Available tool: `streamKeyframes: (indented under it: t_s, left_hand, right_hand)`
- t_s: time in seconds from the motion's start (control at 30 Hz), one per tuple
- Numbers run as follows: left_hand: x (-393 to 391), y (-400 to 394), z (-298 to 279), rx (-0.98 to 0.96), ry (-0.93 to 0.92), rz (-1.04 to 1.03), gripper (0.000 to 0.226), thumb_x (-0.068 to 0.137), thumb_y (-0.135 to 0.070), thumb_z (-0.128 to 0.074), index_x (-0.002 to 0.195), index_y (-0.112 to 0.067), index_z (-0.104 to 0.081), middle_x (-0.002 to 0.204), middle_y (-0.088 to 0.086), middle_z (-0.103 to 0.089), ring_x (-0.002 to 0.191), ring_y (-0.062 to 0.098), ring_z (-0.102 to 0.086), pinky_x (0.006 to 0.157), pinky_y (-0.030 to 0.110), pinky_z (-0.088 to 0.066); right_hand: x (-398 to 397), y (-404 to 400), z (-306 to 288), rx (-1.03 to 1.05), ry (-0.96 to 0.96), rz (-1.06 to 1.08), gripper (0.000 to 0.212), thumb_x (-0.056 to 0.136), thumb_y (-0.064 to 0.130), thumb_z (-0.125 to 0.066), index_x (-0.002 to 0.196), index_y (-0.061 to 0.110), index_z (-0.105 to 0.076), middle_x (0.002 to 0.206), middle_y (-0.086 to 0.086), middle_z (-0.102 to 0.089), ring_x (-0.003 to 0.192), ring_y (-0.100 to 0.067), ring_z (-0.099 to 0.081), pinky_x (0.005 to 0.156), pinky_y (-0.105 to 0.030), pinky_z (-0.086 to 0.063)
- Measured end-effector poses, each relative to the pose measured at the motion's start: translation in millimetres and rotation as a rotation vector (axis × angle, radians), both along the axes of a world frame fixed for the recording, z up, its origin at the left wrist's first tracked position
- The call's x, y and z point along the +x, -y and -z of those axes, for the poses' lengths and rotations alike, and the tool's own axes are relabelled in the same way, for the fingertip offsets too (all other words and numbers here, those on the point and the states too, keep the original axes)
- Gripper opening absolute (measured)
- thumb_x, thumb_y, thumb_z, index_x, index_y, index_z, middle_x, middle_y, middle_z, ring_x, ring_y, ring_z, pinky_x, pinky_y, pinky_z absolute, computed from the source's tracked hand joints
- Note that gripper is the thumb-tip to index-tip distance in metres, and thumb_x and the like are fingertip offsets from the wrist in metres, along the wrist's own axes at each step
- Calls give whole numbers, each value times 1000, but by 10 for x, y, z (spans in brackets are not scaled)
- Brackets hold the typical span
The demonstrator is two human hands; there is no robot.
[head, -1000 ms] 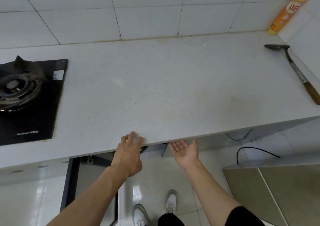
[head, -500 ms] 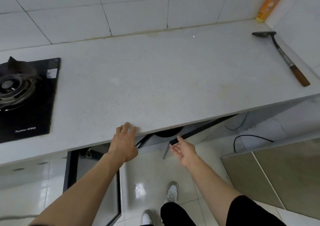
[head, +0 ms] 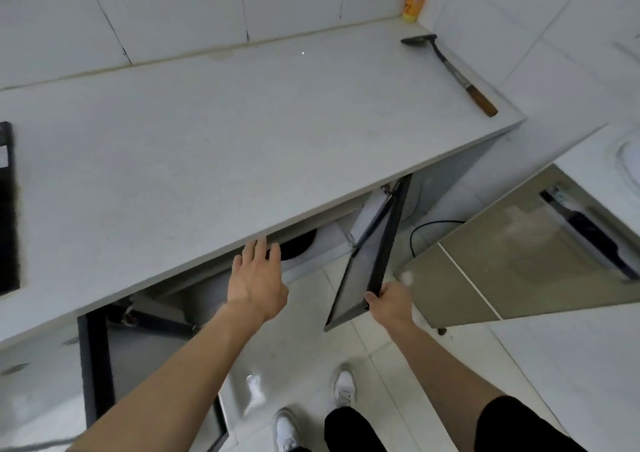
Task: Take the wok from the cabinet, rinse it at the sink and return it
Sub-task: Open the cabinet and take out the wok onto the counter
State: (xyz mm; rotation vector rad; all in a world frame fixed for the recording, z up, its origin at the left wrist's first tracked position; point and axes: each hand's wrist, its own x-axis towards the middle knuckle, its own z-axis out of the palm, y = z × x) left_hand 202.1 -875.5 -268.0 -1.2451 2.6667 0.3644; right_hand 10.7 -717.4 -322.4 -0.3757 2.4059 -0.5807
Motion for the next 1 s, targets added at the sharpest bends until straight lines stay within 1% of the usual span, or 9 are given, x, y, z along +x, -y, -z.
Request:
streamKeyframes:
  t_s: [0.07, 0.13, 0.2, 0.27, 0.47, 0.63, 0.73, 0.83, 1.0]
  left_hand:
    - [-58, -101, 5, 19, 18, 9, 72, 84, -32, -58, 144, -15, -22, 156, 13, -15, 144, 33, -10, 116, 46, -20]
    - [-126, -181, 2, 23, 21, 24, 72, 85, -32, -58, 145, -15, -21, 157, 12, -13, 145, 33, -8, 117, 46, -19]
    - [-217, -251, -10, 14, 17, 43, 71, 85, -32, -58, 144, -15, -23, 155, 12, -16, 144, 32, -11, 116, 46, -20]
    - [-333, -312, -18, 2, 10, 58, 72, 84, -32, -59, 144, -16, -23, 155, 12, -17, 144, 32, -11, 116, 46, -20]
    - [-743, -536, -50, -7, 29, 59, 70, 85, -34, -58, 143, -17, -23, 153, 9, -21, 143, 31, -16, 114, 46, -24]
    - [-1139, -806, -66, 29, 82, 40, 71, 88, -36, -55, 146, -17, -20, 156, 9, -18, 144, 30, -15, 116, 46, -25]
    - [-1376, -970, -82, 60, 90, 21, 71, 89, -35, -55, 147, -18, -18, 159, 9, -13, 145, 31, -10, 117, 47, -23]
    - [-1547, -1099, -90, 66, 89, 7, 70, 90, -36, -53, 148, -18, -18, 159, 9, -13, 146, 30, -9, 117, 46, -22]
    - [-1684, -1248, -98, 67, 74, -45, 70, 90, -37, -53, 148, -18, -18, 159, 8, -13, 146, 30, -9, 117, 45, -21]
  right_hand:
    - [-86, -161, -68, 13, -70, -49, 20, 87, 14, -68, 101, 0, -63, 97, -16, -68, 90, -30, -66, 64, -26, -44]
    - [-160, -308, -121, -21, -151, -118, 41, 87, 3, -64, 126, 5, -52, 119, -15, -58, 106, -30, -60, 81, -30, -49]
    - [-241, -456, -152, 29, -236, -275, 66, 88, -4, -58, 147, 9, -30, 147, -12, -36, 128, -28, -45, 106, -31, -40]
    - [-368, -593, -147, 97, -307, -386, 75, 89, -8, -55, 152, 9, -19, 160, -10, -16, 140, -25, -33, 115, -27, -29]
    - [-878, -958, -100, 260, -399, -516, 87, 86, -5, -59, 153, 6, -5, 163, -10, 1, 143, -25, -26, 114, -29, -33]
    - [-1331, -1104, -67, 318, -368, -511, 86, 91, 27, -58, 152, 0, -4, 163, -13, -1, 148, -29, -11, 120, -37, -21]
    - [-1603, -1194, -47, 285, -297, -453, 89, 92, 32, -59, 153, 5, 0, 163, -12, 5, 149, -32, -2, 122, -42, -14]
    - [-1860, -1280, -30, 267, -272, -485, 95, 90, 37, -62, 153, 14, 7, 162, -12, 11, 149, -34, 6, 121, -48, -8]
    - [-2065, -1353, 9, 228, -263, -523, 96, 90, 44, -62, 153, 23, 7, 162, -9, 15, 149, -34, 11, 120, -52, -5]
